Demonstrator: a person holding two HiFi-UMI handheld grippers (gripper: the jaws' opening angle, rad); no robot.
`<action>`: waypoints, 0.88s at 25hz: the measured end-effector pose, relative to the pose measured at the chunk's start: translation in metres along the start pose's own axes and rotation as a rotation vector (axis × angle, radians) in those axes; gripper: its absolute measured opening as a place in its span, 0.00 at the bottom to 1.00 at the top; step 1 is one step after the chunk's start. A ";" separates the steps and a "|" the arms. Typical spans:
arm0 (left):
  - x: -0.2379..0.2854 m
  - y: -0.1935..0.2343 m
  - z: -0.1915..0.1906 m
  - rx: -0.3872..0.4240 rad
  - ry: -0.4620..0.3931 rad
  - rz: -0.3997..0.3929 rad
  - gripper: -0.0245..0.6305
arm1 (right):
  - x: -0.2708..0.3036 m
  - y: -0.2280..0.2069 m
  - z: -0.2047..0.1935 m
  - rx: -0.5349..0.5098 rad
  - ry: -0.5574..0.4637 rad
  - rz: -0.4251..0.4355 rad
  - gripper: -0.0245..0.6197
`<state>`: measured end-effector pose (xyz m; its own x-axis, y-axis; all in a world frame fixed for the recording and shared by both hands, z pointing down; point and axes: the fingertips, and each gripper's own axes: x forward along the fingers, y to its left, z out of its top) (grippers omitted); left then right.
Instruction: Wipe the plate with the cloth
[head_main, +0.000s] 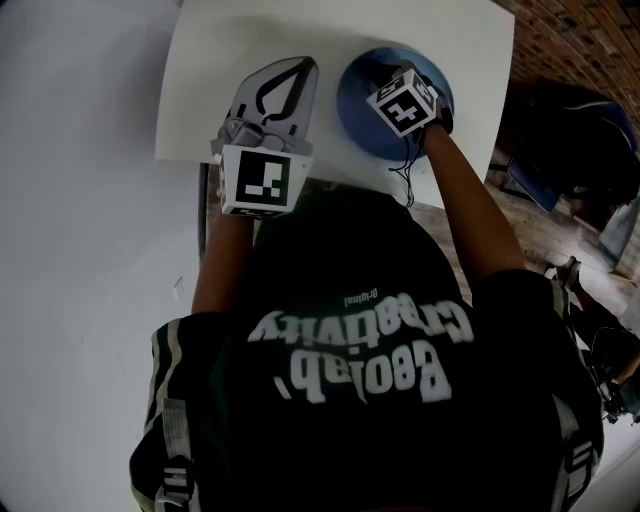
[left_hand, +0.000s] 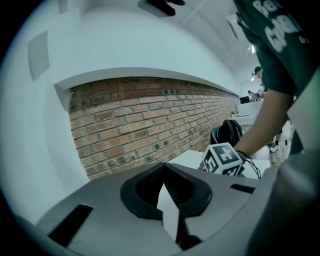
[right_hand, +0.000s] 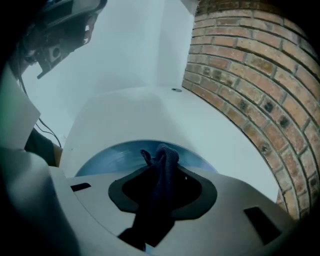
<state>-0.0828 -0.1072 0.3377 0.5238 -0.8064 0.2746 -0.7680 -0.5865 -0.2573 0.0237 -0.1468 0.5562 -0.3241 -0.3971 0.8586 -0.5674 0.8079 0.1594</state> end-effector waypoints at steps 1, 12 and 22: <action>0.000 0.001 0.000 -0.002 -0.001 0.000 0.04 | 0.000 0.009 0.002 -0.011 -0.004 0.018 0.20; 0.006 -0.014 0.011 0.016 -0.021 -0.039 0.04 | -0.025 0.072 -0.021 -0.029 -0.017 0.120 0.20; 0.018 -0.046 0.029 0.026 -0.046 -0.061 0.04 | -0.048 0.075 -0.059 -0.023 -0.010 0.102 0.20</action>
<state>-0.0280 -0.0970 0.3276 0.5858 -0.7717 0.2476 -0.7251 -0.6355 -0.2653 0.0415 -0.0417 0.5555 -0.3872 -0.3165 0.8660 -0.5133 0.8542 0.0826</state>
